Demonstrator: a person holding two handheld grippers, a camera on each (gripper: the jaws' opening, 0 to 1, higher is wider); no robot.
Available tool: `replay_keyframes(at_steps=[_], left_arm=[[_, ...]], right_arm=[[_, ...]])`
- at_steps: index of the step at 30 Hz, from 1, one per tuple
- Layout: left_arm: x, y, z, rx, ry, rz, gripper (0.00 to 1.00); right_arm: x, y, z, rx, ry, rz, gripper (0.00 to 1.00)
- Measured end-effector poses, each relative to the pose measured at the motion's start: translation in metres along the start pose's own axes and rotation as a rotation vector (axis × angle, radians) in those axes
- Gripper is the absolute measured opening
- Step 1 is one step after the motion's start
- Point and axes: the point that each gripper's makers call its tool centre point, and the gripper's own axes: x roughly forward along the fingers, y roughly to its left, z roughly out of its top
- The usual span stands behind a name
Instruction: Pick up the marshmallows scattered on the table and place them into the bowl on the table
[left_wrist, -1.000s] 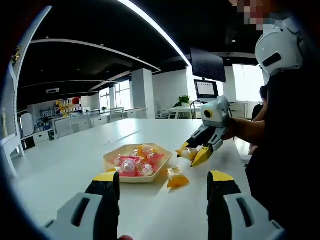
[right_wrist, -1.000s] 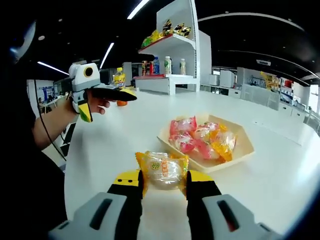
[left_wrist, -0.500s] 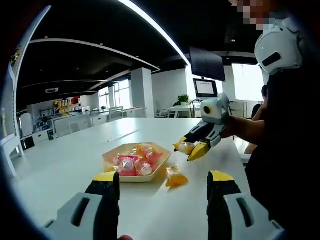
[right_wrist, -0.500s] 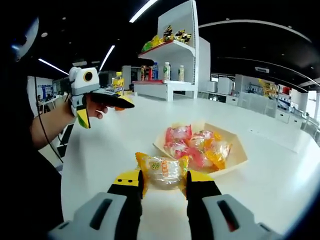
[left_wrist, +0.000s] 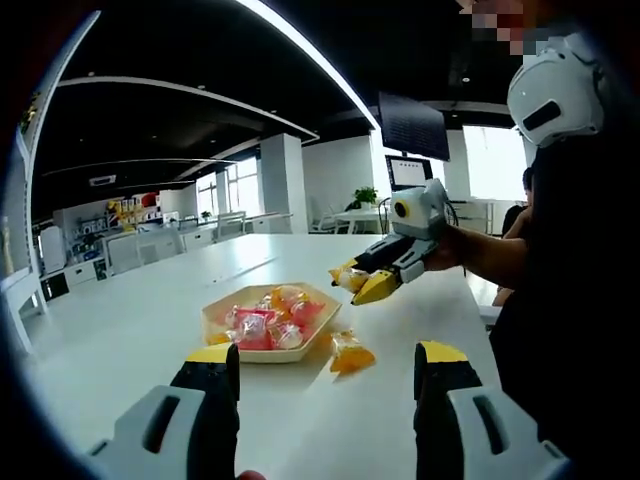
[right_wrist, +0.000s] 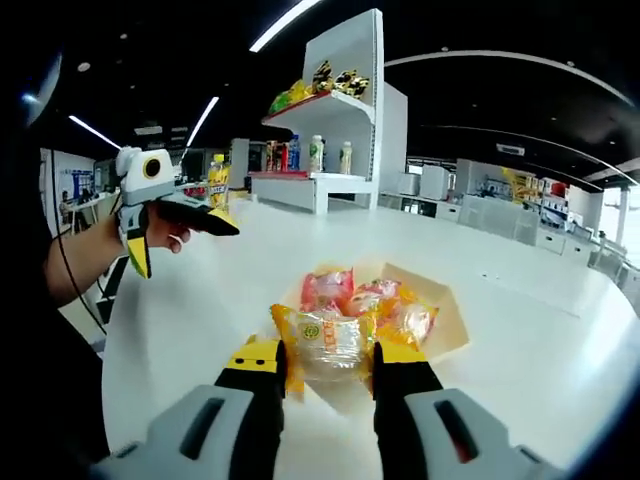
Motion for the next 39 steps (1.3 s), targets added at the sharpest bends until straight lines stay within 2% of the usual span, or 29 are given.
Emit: replay_keyframes(at_steps=[9, 32, 36, 39], left_arm=[[0.000, 0.001, 0.000, 0.000, -0.001, -0.001, 0.70], [0.002, 0.000, -0.001, 0.002, 0.001, -0.011, 0.69], [0.003, 0.000, -0.001, 0.003, 0.001, -0.013, 0.69], [0.003, 0.000, -0.001, 0.006, 0.003, -0.014, 0.69]], right_arm=[[0.009, -0.015, 0.009, 0.016, -0.024, -0.030, 0.34], [0.041, -0.049, 0.042, -0.043, -0.064, -0.109, 0.34], [0.046, -0.053, 0.047, 0.032, -0.096, -0.091, 0.34], [0.050, -0.055, 0.047, 0.016, -0.086, -0.101, 0.34]])
